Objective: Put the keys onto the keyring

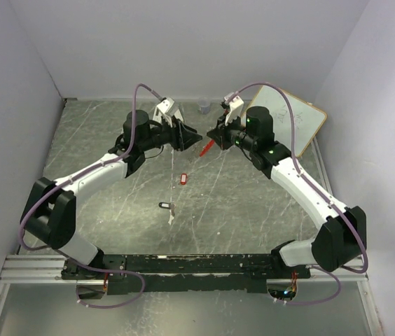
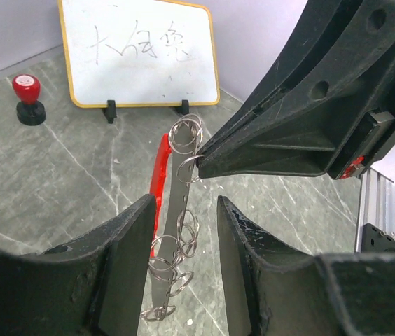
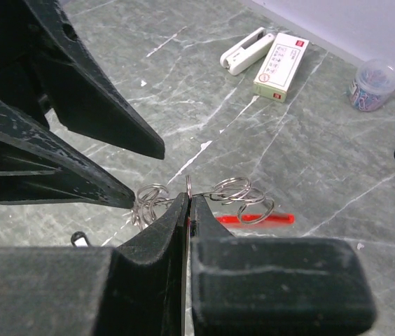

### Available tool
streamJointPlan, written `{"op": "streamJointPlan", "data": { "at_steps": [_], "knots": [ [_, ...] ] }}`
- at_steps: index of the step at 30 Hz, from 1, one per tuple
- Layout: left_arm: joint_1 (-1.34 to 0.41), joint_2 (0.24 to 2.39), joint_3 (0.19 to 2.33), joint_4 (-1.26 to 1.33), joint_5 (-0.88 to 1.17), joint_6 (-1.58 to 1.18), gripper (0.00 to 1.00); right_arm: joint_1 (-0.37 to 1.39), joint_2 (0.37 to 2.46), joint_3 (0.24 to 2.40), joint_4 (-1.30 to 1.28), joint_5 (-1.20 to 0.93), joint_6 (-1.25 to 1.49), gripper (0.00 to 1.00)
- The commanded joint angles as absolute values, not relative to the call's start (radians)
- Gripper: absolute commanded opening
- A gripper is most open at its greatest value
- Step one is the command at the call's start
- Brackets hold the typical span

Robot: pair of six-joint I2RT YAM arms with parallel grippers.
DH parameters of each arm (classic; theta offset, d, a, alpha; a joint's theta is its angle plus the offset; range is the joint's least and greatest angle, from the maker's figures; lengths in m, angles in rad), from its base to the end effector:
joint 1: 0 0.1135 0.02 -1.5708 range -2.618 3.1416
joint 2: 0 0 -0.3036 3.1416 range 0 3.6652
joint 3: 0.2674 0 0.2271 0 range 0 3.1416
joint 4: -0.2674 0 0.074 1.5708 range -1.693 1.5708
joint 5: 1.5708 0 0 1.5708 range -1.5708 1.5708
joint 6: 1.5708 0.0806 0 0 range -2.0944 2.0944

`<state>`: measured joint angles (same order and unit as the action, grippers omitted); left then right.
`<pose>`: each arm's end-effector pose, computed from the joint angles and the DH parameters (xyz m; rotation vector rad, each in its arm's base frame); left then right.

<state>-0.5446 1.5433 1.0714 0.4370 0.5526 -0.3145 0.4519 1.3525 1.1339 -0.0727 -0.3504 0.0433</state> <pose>0.3001 -0.2313 0.3659 0.6402 1.5921 -1.0923 0.2798 0.1666 0.3780 -0.6243 1.7919 0.6660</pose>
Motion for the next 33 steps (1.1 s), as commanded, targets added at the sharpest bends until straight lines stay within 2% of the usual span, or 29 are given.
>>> {"op": "streamJointPlan", "data": {
  "at_steps": [1, 12, 18, 24, 33],
  "knots": [
    [-0.538, 1.57, 1.072, 0.517, 0.631, -0.321, 0.51, 0.458, 1.329, 1.122, -0.032, -0.397, -0.009, 0.0],
    [-0.538, 1.605, 1.069, 0.562, 0.724, -0.289, 0.51, 0.463, 1.259, 1.034, 0.058, -0.479, -0.126, 0.0],
    [-0.538, 1.607, 1.051, 0.588, 0.822, -0.267, 0.38, 0.464, 1.218, 0.939, 0.163, -0.531, -0.182, 0.0],
    [-0.538, 1.57, 0.988, 0.644, 0.906, -0.192, 0.38, 0.464, 1.213, 0.896, 0.21, -0.576, -0.248, 0.0],
    [-0.538, 1.442, 0.86, 0.631, 0.854, -0.016, 0.39, 0.463, 1.196, 0.822, 0.288, -0.63, -0.356, 0.0]
  ]
}}
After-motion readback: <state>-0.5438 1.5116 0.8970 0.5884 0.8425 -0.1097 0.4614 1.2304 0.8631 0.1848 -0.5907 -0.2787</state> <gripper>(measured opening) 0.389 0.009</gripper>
